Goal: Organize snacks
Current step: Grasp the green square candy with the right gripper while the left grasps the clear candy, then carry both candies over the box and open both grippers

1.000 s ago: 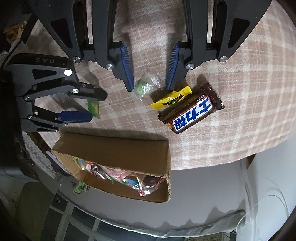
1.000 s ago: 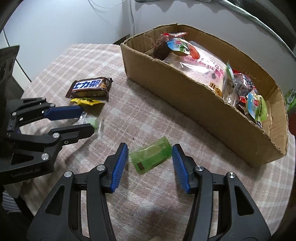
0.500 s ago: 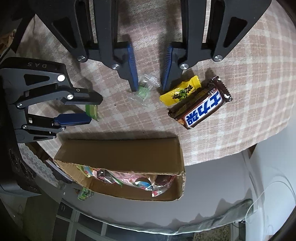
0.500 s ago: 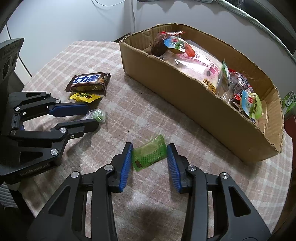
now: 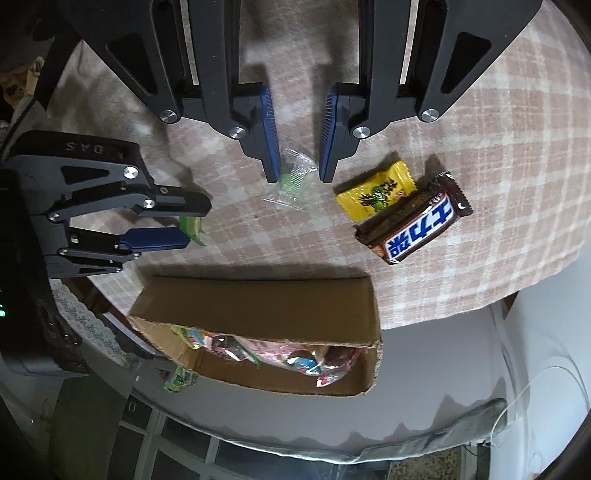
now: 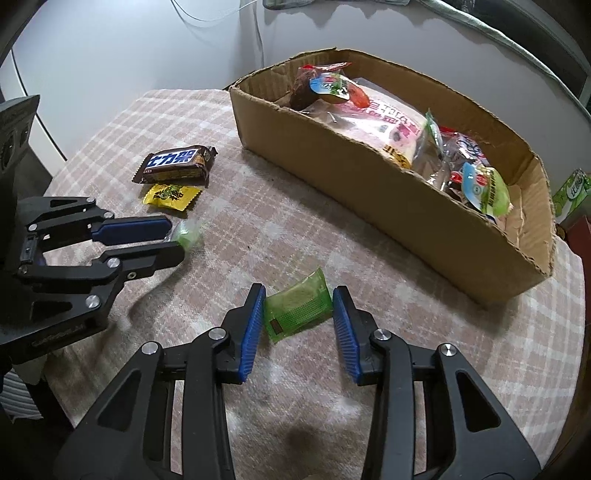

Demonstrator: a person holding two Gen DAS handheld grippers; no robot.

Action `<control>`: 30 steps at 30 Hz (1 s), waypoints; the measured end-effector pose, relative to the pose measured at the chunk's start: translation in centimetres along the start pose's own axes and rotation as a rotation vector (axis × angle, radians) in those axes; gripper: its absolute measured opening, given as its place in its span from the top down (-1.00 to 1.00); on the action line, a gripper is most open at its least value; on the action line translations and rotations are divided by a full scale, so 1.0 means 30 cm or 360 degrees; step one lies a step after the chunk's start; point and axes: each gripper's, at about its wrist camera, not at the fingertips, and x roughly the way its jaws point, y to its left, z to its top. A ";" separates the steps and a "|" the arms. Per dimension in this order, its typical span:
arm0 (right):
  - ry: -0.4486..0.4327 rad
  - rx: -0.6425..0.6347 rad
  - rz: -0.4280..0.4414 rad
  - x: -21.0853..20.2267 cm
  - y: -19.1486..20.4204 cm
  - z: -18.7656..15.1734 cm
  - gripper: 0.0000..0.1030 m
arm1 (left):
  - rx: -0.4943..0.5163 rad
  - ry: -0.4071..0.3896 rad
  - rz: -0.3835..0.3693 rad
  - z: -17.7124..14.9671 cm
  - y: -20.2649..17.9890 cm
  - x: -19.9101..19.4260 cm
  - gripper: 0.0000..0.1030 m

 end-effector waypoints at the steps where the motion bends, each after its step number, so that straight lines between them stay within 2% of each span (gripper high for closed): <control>1: -0.0001 0.0004 0.0000 -0.005 -0.002 -0.003 0.24 | -0.0001 -0.0004 -0.0004 0.000 -0.005 -0.002 0.62; 13: -0.0054 0.0019 -0.0025 -0.085 -0.021 -0.014 0.24 | 0.0014 -0.0082 0.0001 0.024 -0.041 -0.075 0.62; 30: -0.0202 0.0047 -0.0086 -0.234 -0.079 0.026 0.24 | 0.0068 -0.0217 0.0032 0.133 -0.067 -0.153 0.62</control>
